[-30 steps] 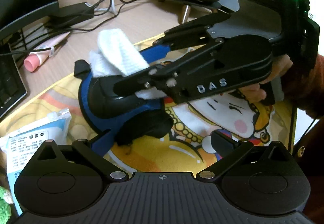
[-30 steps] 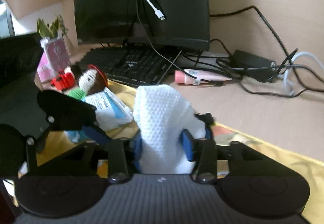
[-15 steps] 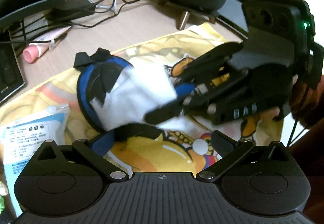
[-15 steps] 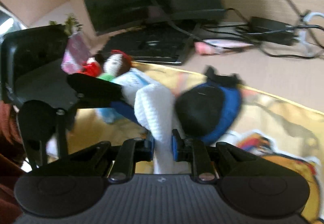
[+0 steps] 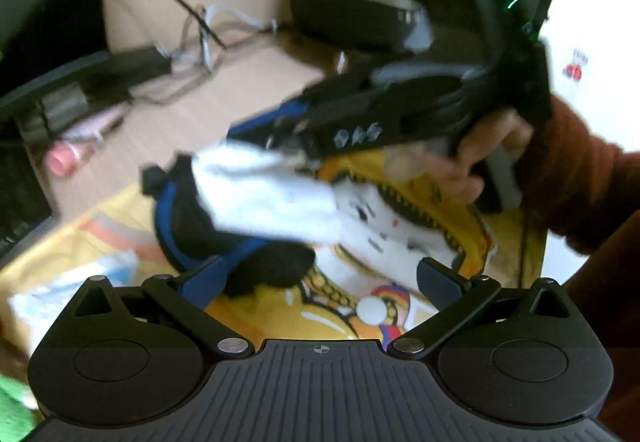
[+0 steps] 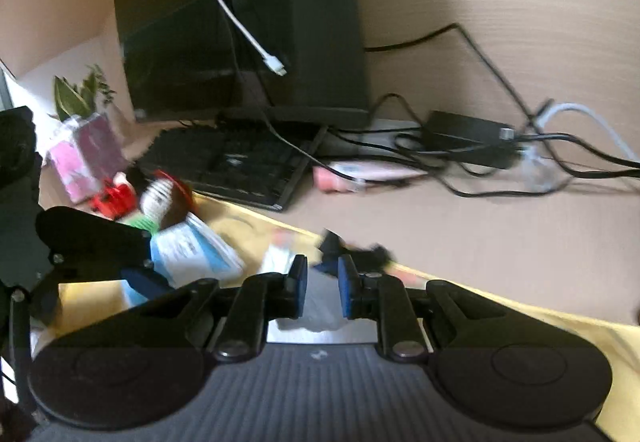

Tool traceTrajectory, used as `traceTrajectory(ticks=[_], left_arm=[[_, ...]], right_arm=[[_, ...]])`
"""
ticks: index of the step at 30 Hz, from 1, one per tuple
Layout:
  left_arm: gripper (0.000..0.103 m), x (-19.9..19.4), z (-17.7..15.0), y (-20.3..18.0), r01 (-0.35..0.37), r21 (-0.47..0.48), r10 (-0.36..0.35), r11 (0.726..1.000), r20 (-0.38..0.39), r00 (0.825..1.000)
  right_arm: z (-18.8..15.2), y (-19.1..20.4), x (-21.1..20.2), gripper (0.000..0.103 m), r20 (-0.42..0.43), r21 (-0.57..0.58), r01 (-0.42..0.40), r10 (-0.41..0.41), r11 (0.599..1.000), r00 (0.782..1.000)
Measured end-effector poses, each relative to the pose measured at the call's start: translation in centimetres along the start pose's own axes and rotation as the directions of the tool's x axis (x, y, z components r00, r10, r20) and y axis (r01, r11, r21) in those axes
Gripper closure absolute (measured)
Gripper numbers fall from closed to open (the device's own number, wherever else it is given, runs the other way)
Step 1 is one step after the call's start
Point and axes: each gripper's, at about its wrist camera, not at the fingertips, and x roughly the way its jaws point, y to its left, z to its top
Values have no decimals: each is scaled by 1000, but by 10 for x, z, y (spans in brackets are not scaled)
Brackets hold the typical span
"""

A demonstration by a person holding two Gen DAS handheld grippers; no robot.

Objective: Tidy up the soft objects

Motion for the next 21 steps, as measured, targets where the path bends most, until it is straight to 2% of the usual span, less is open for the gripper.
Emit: traceTrajectory(ticks=[1,2,3,5,7,10,11,14,16,17,21], left_arm=[[0,-6,0,3,-11,-8,12,1000,18,1000],[0,-11,-1,8,-19,-21,20,1000,28,999],[0,-13,-4,14,-25,-39,26,999,30,999],[0,-10,-12,26,-15,-87,17,996,16,1000],[0,-1,-17,37,8,-138,-10,990,-12,1000],[0,6,-19,41,35,-164,-42,986,-40,998],[0,6,-20,40,38,-160,-45,986,-39,998],[0,3,-21,36,48,-150,-54,988,-36,998],[0,2,-23,33,55,-143,-60,988,-34,998],[0,3,-23,32,57,-140,-62,988,-36,997],[0,7,-24,30,45,-126,-52,991,-46,998]], right_arm=[[1,2,0,75,2,-24,19,-19,1000,1000],[1,4,-1,57,0,-51,43,-43,998,999],[-2,6,-5,43,-3,-63,56,-56,996,998],[-8,11,-14,39,-17,-67,55,-57,996,998],[-15,19,-16,39,-37,-72,37,-39,997,999],[-27,37,-5,43,-65,-160,44,-55,986,996],[-31,42,1,48,-79,-192,49,-65,980,995],[-39,48,6,54,-88,-233,51,-73,971,993],[-40,51,2,71,-69,-256,54,-74,965,995],[-37,51,-1,83,-55,-257,49,-65,965,996],[-12,45,2,84,-8,-204,28,-30,979,1000]])
